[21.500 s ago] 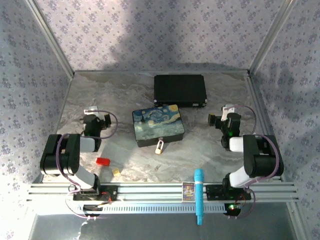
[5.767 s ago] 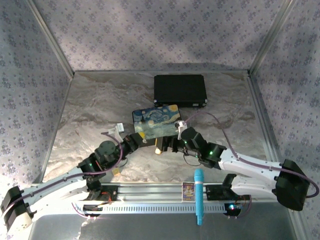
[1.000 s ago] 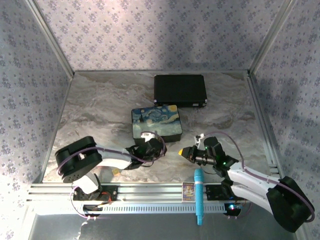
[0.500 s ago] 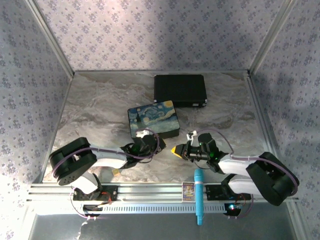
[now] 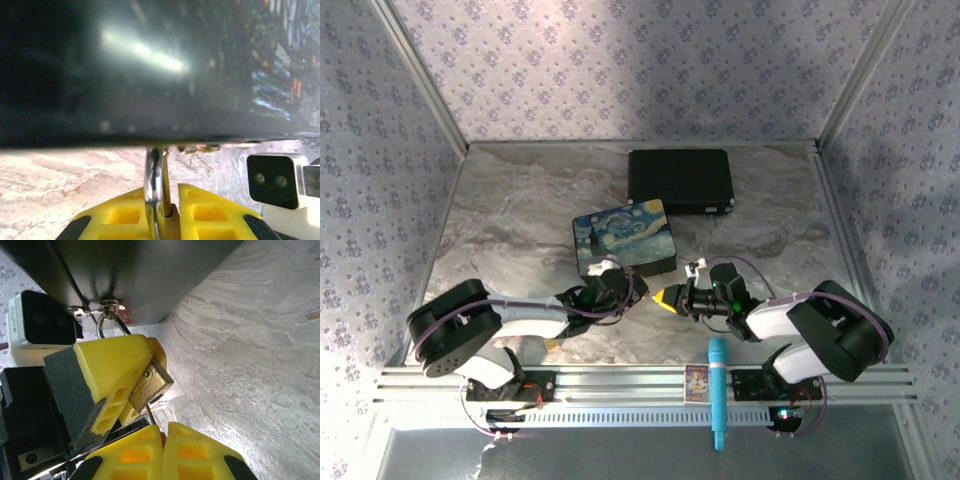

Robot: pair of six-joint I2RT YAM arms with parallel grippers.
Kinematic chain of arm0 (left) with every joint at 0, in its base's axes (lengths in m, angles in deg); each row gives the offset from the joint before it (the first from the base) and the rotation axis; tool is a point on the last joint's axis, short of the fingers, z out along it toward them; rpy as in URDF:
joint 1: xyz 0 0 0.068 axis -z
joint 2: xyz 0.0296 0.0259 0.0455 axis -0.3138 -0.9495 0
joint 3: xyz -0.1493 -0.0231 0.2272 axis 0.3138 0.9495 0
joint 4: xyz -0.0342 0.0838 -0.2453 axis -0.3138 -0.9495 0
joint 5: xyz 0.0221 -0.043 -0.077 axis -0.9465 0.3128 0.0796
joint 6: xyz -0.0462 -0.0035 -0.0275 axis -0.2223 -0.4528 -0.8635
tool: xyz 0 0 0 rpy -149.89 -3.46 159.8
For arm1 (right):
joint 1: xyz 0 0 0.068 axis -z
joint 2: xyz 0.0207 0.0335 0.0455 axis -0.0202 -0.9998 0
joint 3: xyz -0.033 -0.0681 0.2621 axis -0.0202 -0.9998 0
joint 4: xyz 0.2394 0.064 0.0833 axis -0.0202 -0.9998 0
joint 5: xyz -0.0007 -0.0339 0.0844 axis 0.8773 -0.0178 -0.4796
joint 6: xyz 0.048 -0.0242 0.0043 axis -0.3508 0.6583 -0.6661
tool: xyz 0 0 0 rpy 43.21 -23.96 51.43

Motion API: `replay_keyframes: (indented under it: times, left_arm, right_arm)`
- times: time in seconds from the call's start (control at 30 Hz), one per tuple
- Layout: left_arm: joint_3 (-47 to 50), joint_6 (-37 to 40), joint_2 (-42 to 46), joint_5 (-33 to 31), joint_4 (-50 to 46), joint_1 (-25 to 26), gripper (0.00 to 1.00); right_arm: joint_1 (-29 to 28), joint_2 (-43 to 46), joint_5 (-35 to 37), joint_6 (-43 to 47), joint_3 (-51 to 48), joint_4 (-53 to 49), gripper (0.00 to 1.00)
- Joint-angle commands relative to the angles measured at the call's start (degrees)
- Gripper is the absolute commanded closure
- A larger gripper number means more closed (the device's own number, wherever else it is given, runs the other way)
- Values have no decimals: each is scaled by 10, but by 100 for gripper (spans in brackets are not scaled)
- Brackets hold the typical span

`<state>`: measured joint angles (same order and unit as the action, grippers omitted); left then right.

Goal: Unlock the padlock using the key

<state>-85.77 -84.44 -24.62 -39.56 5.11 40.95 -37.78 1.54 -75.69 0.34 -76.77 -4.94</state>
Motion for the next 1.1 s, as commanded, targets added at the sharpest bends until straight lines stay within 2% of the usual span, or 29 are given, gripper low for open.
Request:
replay_keyframes:
  times: [0.0, 0.13, 0.4, 0.47, 0.67, 0.87, 1.07]
  left_arm:
    - [-19, -10, 28, 9, -13, 2, 93]
    - [-31, -11, 33, -2, -45, -2, 92]
    - [-41, -17, 52, -55, -89, -3, 89]
    - [-53, -17, 64, -74, -138, -4, 88]
    - [-50, 6, 104, -113, -161, -10, 86]
    - [-31, -16, 93, -72, -97, -19, 86]
    - [-17, -28, 101, -76, -79, -19, 87]
  right_arm:
    - [3, -3, -10, 1, 39, 7, 100]
    - [-18, -7, 2, 1, 45, 2, 100]
    - [-23, -14, 37, -17, 27, 18, 100]
    - [-31, -18, 44, -19, 32, 15, 100]
    - [-45, -39, 53, -29, 43, 34, 100]
    - [-64, -73, 63, -56, 57, 96, 100]
    - [-65, -111, 75, -81, 39, 173, 100]
